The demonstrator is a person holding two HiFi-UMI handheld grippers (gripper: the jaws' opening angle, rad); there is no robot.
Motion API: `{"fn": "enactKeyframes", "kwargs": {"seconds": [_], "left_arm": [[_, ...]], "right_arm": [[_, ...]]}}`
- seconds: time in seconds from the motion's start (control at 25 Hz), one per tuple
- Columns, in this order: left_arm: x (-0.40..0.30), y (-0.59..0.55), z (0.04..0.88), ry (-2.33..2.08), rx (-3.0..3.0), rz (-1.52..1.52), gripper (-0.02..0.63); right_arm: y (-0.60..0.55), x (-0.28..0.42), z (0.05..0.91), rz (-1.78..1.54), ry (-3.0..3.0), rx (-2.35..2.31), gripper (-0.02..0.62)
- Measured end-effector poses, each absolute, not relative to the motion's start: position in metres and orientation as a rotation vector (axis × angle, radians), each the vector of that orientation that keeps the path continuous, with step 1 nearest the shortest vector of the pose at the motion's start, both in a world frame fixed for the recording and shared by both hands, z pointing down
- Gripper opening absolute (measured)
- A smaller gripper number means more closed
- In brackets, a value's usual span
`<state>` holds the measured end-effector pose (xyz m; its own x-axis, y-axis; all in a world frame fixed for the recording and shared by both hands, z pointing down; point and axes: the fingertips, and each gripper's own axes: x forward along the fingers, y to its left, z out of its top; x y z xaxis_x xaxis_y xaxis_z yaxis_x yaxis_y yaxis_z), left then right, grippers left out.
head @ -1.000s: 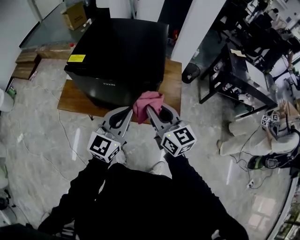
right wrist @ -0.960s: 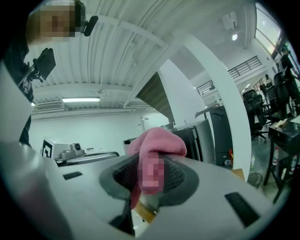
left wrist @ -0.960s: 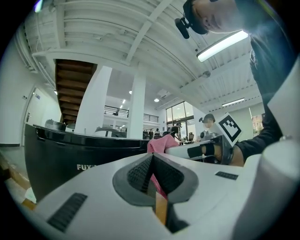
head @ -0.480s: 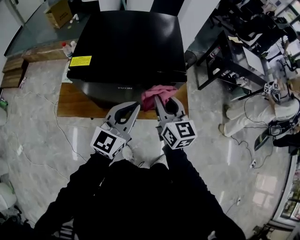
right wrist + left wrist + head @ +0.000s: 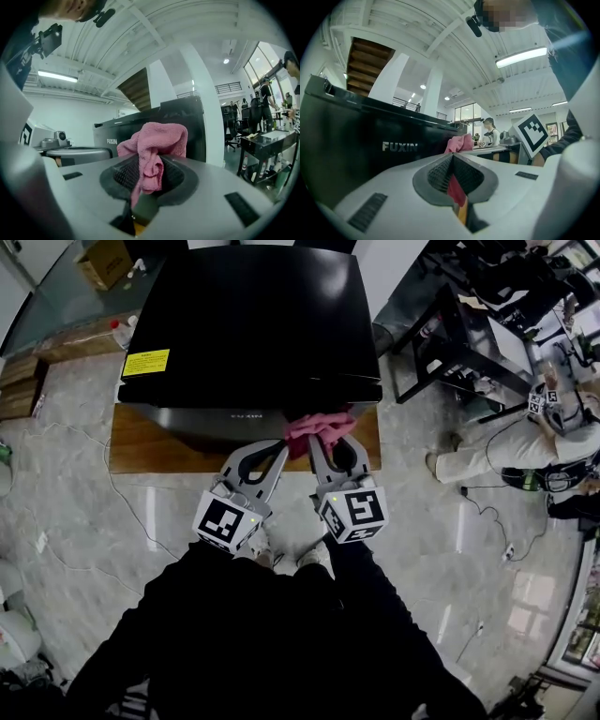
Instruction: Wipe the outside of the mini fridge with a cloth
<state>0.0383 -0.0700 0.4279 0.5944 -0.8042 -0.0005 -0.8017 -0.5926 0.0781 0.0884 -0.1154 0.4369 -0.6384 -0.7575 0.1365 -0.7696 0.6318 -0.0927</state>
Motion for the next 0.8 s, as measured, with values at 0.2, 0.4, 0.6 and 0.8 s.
{"fn": "enactKeyframes", "kwargs": {"seconds": [0.2, 0.4, 0.6, 0.8], "left_arm": [[0.038, -0.080, 0.460, -1.398, 2.713, -0.019, 0.006], [0.051, -0.098, 0.500, -1.389, 2.690, 0.005, 0.006], [0.053, -0.102, 0.550, -1.362, 2.681, 0.090, 0.006], [0.051, -0.109, 0.604, -1.346, 2.648, 0.163, 0.006]], "right_arm": [[-0.118, 0.087, 0.471, 0.211, -2.720, 1.276, 0.100], [-0.132, 0.098, 0.511, 0.216, -2.670, 1.236, 0.100], [-0.135, 0.097, 0.561, 0.260, -2.604, 1.213, 0.100], [-0.137, 0.094, 0.618, 0.357, -2.543, 1.182, 0.100]]}}
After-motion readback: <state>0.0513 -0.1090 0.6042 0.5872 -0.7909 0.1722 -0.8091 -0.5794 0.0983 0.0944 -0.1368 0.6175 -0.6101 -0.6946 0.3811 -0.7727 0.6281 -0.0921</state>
